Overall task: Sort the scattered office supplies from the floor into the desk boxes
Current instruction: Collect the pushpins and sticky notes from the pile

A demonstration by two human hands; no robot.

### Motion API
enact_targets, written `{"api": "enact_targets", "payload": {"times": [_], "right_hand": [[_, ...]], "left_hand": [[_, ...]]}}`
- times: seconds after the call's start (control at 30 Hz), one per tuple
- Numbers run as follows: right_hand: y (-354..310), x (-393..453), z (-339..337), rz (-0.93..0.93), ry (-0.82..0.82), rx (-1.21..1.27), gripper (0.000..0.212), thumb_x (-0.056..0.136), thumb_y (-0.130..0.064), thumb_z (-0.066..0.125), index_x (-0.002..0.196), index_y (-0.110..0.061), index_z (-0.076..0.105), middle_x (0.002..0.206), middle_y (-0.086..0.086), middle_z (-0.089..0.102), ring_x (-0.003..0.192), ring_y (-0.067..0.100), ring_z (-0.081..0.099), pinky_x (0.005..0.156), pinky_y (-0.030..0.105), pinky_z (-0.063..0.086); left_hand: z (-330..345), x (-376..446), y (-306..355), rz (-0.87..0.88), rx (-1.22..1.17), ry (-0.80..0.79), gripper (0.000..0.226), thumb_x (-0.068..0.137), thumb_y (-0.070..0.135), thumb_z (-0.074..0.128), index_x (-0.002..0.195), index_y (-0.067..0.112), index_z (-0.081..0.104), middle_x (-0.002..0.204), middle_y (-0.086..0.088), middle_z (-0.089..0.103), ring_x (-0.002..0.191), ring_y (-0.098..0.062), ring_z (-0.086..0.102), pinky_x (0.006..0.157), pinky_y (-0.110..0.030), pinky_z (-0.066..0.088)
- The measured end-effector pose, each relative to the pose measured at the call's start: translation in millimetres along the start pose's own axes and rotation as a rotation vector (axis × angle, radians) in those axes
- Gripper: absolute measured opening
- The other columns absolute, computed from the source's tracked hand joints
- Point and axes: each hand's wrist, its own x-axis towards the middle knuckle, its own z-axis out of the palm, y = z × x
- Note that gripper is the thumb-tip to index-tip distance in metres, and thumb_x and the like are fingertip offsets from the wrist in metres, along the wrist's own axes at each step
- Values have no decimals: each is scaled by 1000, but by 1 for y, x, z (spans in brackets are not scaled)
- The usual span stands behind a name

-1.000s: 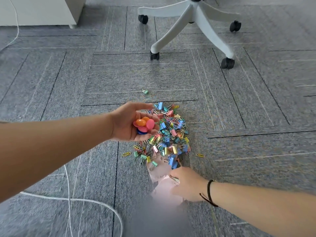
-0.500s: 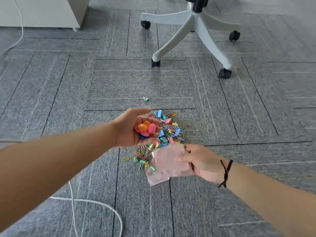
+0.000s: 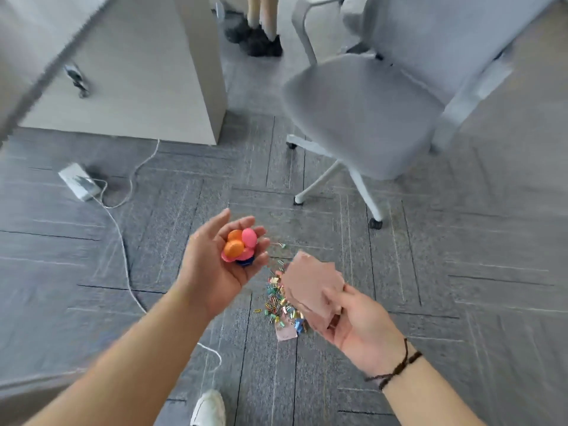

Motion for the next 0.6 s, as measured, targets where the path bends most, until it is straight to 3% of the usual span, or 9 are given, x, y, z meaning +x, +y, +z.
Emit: {"api": "enact_targets", "payload": {"times": [0.1, 0.27, 0.37, 0.47, 0.6], "right_hand": [[-32, -84, 69, -47, -38, -75, 28, 95, 6, 52, 115, -7, 65, 100, 16, 76, 84, 31, 70, 66, 40, 60], [-61, -190, 202, -71, -183, -246, 30, 92, 8, 56, 119, -4, 64, 112, 20, 73, 106, 42, 68, 85, 48, 57], [-61, -226, 284, -57, -281, -318, 29, 94, 10, 52, 118, -2, 63, 111, 22, 72, 102, 39, 71, 81, 52, 60], [-48, -241, 356, -31, -337, -329, 31, 93, 13, 49, 119, 0, 62, 110, 24, 72, 91, 36, 73, 68, 44, 62], [-20, -244, 432, 58, -417, -282, 35, 92, 14, 47, 123, 3, 58, 117, 30, 68, 104, 48, 68, 67, 43, 62]], "left_hand": [[36, -94, 79, 106, -126, 58, 33, 97, 40, 54, 100, 9, 66, 95, -14, 71, 74, -25, 69, 59, -31, 59], [53, -226, 197, 227, -243, 140, 35, 95, 42, 56, 100, 9, 67, 97, -15, 70, 75, -26, 69, 61, -33, 59], [42, -279, 251, 291, -332, 170, 37, 94, 44, 56, 99, 9, 66, 95, -16, 69, 74, -27, 69, 64, -35, 59], [19, -315, 288, 343, -436, 203, 42, 97, 47, 53, 99, 7, 65, 92, -17, 69, 76, -30, 67, 66, -38, 60], [-22, -342, 315, 369, -539, 260, 43, 96, 48, 56, 104, 6, 65, 96, -18, 68, 86, -31, 66, 75, -43, 60]]}}
